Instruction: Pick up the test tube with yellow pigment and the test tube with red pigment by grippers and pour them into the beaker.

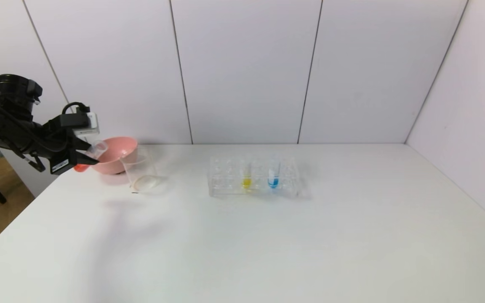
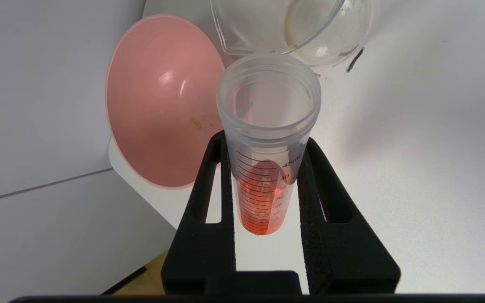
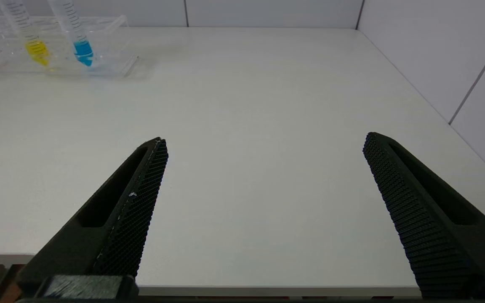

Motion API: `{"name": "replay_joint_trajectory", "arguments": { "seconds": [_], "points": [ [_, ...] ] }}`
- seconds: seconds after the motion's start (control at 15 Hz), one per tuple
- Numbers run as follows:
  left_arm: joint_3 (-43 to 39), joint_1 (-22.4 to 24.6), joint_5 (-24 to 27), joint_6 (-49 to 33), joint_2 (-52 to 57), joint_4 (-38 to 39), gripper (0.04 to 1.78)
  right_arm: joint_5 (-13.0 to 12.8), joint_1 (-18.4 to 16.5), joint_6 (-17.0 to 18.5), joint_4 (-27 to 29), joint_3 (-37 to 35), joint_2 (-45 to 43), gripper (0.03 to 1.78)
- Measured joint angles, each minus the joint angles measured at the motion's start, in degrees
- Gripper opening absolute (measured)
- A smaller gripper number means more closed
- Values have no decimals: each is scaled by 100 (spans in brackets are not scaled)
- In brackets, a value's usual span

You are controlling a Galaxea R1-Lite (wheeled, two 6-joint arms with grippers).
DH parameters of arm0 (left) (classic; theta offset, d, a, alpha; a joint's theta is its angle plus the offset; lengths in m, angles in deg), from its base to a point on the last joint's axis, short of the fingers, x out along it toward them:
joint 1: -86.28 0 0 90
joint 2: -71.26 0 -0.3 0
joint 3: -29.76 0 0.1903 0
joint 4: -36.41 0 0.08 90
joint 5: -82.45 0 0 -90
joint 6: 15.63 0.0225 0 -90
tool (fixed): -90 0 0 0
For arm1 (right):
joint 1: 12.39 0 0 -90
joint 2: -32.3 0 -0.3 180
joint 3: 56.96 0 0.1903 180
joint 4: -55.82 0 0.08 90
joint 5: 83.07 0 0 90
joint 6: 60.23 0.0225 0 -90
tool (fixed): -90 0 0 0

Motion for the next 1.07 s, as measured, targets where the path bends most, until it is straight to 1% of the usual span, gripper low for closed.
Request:
{"name": "replay_joint_trajectory", "arguments": {
  "seconds": [0.07, 0.27, 0.47, 0.6, 0.8, 1.0, 1.07],
  "points": [
    [41, -41, -30, 20, -20, -11, 45, 0, 0, 0, 0, 0, 0, 170],
    [117, -160, -341, 24, -72, -22, 45, 0, 0, -2, 0, 0, 0, 170],
    [201, -291, -400, 30, -179, 5, 45, 0, 0, -2, 0, 0, 0, 170],
    [216, -306, -449, 33, -227, 38, 45, 0, 0, -2, 0, 0, 0, 170],
    [207, -324, -662, 26, -271, 52, 45, 0, 0, 0, 0, 0, 0, 170],
    [201, -336, -725, 41, -321, 63, 45, -2, 0, -2, 0, 0, 0, 170],
    [201, -347, -837, 52, -336, 83, 45, -2, 0, 0, 0, 0, 0, 170]
  ]
}}
